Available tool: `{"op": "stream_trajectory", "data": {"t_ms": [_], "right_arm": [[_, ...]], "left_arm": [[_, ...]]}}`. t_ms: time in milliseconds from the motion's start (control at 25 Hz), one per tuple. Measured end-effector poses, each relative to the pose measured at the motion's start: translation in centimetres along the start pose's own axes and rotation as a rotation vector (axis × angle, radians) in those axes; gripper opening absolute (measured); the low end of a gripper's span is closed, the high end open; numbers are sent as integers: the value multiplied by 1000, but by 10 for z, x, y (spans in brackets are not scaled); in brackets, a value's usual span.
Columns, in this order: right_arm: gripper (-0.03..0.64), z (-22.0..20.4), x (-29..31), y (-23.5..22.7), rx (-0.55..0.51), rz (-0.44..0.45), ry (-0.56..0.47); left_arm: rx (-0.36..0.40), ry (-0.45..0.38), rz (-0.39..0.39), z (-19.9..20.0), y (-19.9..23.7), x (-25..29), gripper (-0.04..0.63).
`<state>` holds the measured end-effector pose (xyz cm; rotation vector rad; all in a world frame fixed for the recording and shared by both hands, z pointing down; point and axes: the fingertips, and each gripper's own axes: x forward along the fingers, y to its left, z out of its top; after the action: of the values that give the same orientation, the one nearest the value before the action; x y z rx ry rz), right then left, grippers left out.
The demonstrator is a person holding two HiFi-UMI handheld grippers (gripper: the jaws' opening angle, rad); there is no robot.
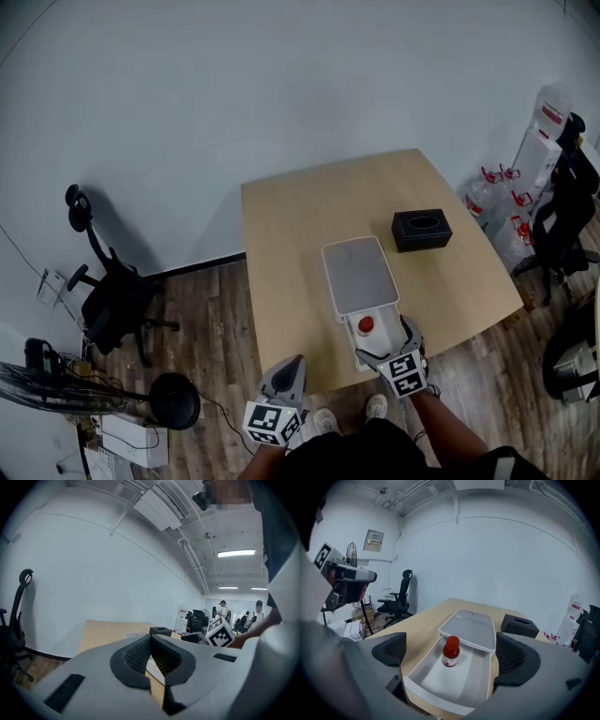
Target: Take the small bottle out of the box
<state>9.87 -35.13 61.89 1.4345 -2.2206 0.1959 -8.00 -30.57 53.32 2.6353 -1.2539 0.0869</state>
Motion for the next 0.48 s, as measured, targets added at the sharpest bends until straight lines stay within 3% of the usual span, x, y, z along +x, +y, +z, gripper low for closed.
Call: {"op": "stream_trajectory", "data": {"t_ms": [80,480], "right_arm": [[583,-12,10,0,-11,18,32],[391,-60,58,-7,-55,118,220]], "left_arm": [[-1,1,23,1,3,0,12],[-32,22,152,-7,23,-5,12]]}}
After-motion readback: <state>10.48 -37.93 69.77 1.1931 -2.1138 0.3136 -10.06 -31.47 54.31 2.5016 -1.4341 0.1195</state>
